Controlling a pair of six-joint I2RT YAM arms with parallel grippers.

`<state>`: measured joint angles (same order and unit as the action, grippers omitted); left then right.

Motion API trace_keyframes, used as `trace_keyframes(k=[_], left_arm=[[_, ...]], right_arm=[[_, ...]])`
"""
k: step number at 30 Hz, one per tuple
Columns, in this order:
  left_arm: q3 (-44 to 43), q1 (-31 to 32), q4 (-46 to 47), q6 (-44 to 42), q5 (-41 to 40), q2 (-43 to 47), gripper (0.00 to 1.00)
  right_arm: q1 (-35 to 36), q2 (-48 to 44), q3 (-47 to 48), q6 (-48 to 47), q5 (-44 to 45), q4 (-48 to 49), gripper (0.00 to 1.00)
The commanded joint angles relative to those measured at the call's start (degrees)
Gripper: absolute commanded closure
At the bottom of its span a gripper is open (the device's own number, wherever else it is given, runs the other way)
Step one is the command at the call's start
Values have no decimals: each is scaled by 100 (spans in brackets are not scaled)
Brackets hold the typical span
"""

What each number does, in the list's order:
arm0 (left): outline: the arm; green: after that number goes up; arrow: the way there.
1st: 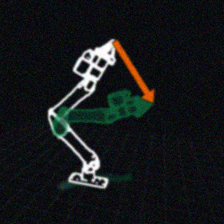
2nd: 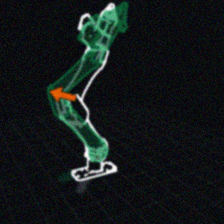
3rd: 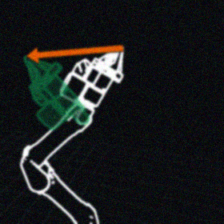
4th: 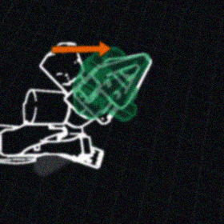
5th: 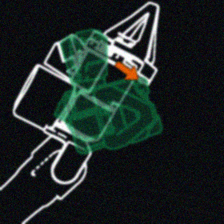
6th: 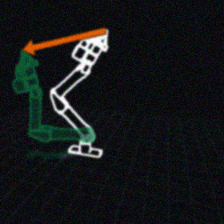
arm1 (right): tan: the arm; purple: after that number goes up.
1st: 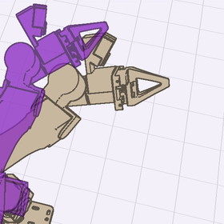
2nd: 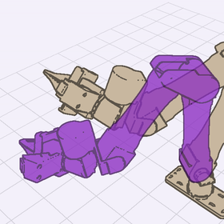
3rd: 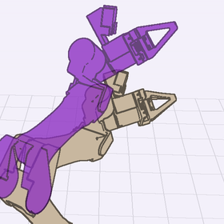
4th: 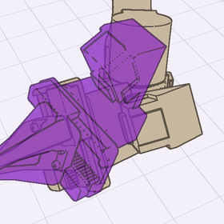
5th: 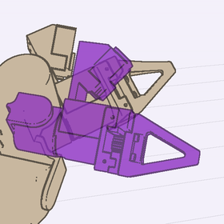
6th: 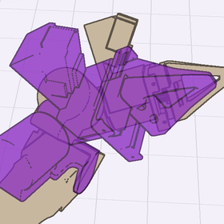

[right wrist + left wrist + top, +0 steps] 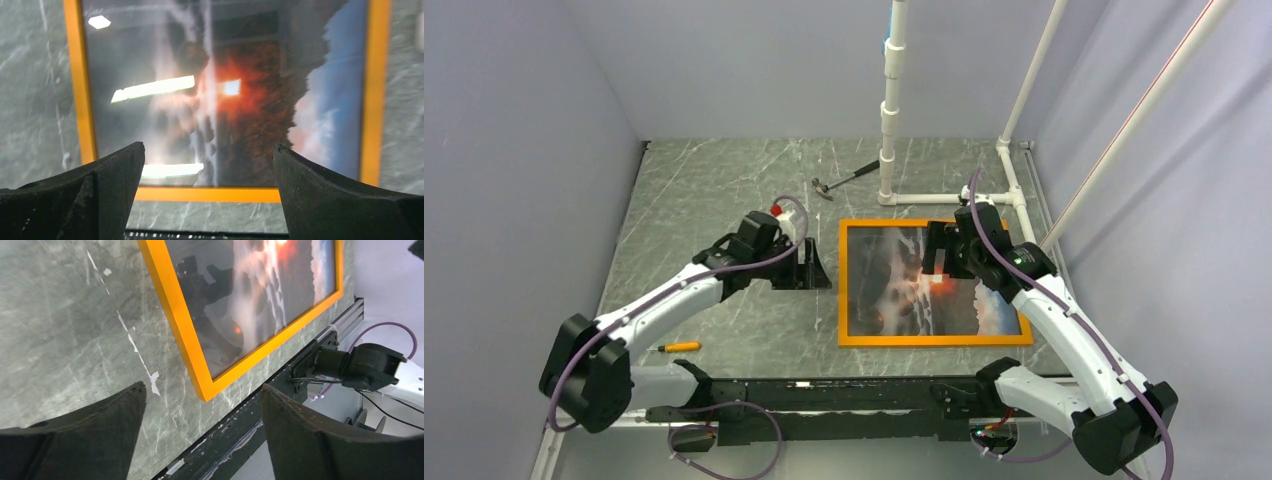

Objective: Take the photo out of the frame

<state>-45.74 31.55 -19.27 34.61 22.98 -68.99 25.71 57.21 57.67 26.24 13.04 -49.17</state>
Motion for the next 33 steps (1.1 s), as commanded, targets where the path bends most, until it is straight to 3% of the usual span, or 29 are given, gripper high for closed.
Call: trace_keyframes(k=[1,9,14,20,27,33], left_arm=[[35,351,567,331,-360,-523,26],[-413,808,843,602,-653,-1916,43],[-749,1053,808,731,-984,-2475,46],[-1065,1356,590,921,-1470,-2742,48],[-1213,1558,296,1043,-1981,-2847,57],[-1254,1591,206,1023,-2105,-2928,59]], right_arm=[[70,-1,-296,-132,-1410,498,0],[820,211,-801,-35,-1548,722,0],[1452,415,-932,166,-1323,864,0],[2058,658,-907,408,-591,841,2],[2607,912,-886,557,-152,918,8],[2898,1145,-815,554,12,1015,10]])
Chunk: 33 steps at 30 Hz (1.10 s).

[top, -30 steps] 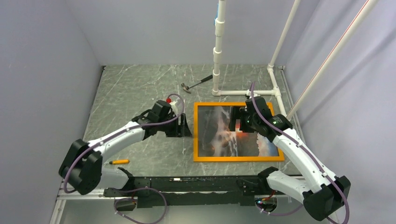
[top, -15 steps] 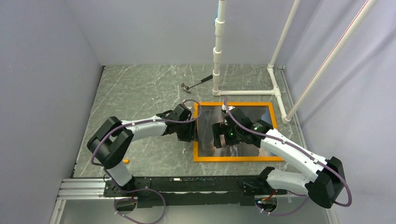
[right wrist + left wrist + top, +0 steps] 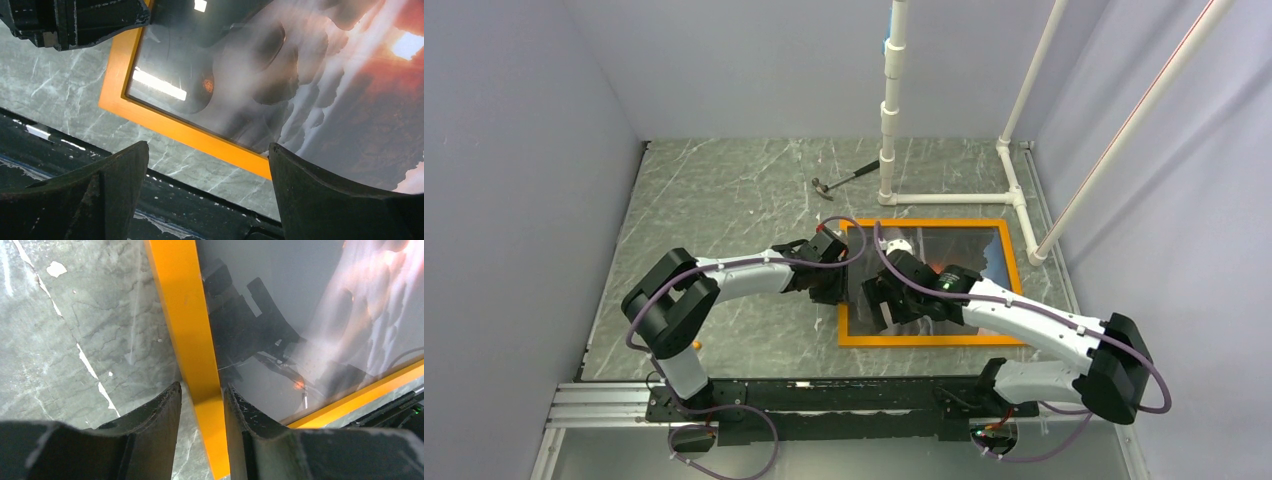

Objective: Take the photo out of the frame

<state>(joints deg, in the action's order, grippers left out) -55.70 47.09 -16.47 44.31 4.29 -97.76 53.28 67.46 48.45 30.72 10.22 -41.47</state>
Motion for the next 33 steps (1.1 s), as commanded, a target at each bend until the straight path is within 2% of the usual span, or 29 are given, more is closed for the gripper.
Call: trace_keyframes(k=[1,3,6,12,23,33], left_arm=[[-259,40,-70,55,-230,-71,60],[-215,48,-11,76,-203,-90,60],[-163,49,17,97,-211,-108,67],[-178,46,-278,-22,-413,-4,100],[-93,42,-837,-24,-413,736,100],[98,-105,-1187,-4,-484,1644,100]], right_arm=[[194,168,112,116,315,265,10],[320,262,112,137,390,303,11],[574,391,127,114,568,341,10],[1099,670,225,-40,919,444,9],[2260,1257,273,-349,1721,1007,7],[3406,2070,499,-604,3392,1154,7]])
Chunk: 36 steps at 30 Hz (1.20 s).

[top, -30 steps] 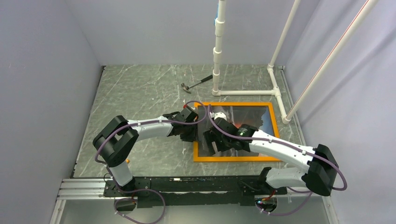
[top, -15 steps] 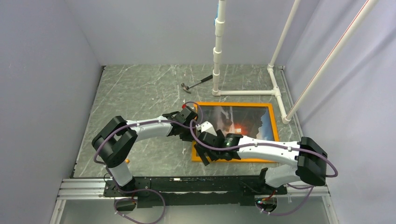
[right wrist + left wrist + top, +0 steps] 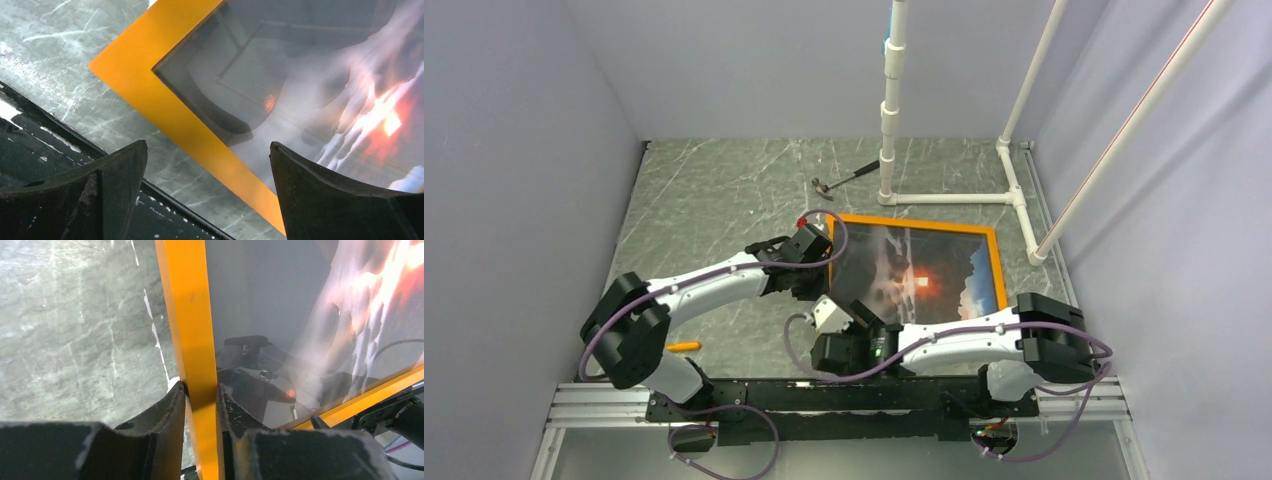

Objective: Take the photo out of the frame

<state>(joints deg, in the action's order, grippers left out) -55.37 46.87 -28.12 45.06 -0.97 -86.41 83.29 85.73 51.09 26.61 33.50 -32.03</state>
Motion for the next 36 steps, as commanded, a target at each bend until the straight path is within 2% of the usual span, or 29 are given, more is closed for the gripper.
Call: trace_keyframes(k=[1,9,15,27,29,32,36], left_arm=[[97,-105,-18,-70,44,576,100],[299,-234,-65,-63,115,942,100],[370,-339,-89,-43,234,1093,100],[386,-572,-136,57,535,1359,100],[401,-618,-171,35,552,1312,100],[554,-728,-80,39,605,1418,100],[954,-1071,202,63,868,1885,99]], right_arm=[[519,347,230,-218,1257,215,8],[910,872,382,99,2395,-204,13],[1008,1051,436,2,2677,-244,19],[1027,1425,537,-766,3218,-166,32],[1027,1318,446,-855,3144,-18,40],[1031,1076,280,-826,3100,161,56],[1029,868,133,-981,3117,321,66]])
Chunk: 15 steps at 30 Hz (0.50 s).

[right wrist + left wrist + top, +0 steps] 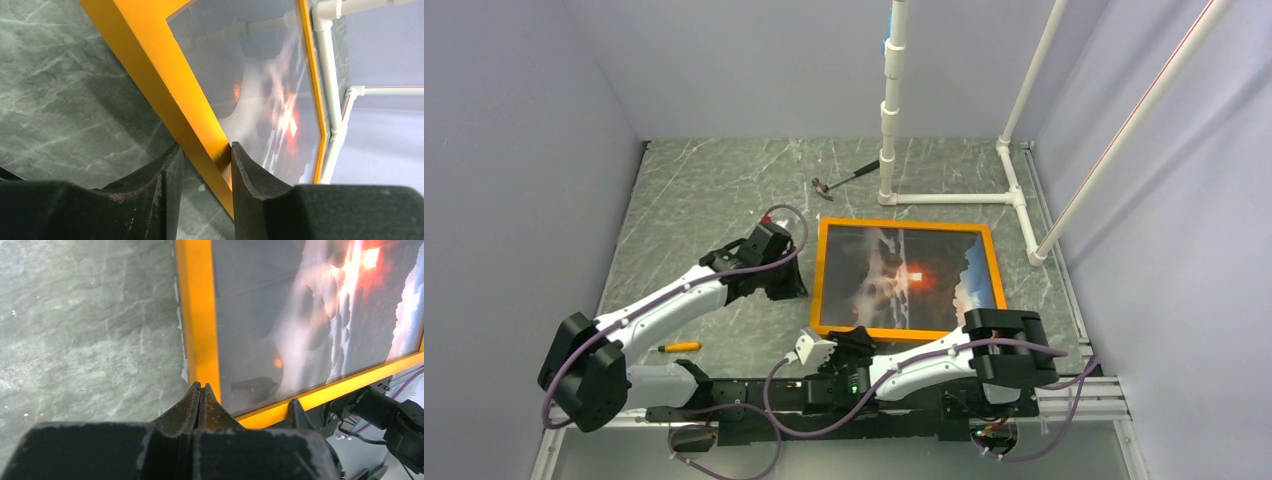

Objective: Take the photo out of the frame

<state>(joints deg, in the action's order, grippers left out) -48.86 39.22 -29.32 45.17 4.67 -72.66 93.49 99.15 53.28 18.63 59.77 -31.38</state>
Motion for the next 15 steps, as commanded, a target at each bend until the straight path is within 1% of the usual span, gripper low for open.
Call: trace_keyframes(k=[1,2,5,6,8,9,11,12,15], left_arm=[[419,-415,423,50,430,639,91],[551,-543,527,66,553,793,79],[966,-866,879,150,916,1228,40],[1086,-960,1004,183,1059,1353,30],[1317,-1094,1312,281,1386,1536,14],[1463,-1137,1561,350,1590,1584,9],[1626,-1199,1897,515,1954,1593,1],[1698,-1215,2078,607,2132,1577,1],[1964,-1241,2778,944,2486,1494,1]], right_arm=[[11,-525,-134,-275,471,337,70],[3,-555,-174,-333,454,398,72],[3,-668,-278,-465,418,513,81],[5,-725,-313,-492,409,551,84],[2,-901,-379,-565,377,652,88],[7,-984,-398,-605,358,692,91],[3,-1130,-407,-707,319,755,97],[-2,-1193,-399,-722,328,748,100],[3,-1430,-395,-832,330,801,100]])
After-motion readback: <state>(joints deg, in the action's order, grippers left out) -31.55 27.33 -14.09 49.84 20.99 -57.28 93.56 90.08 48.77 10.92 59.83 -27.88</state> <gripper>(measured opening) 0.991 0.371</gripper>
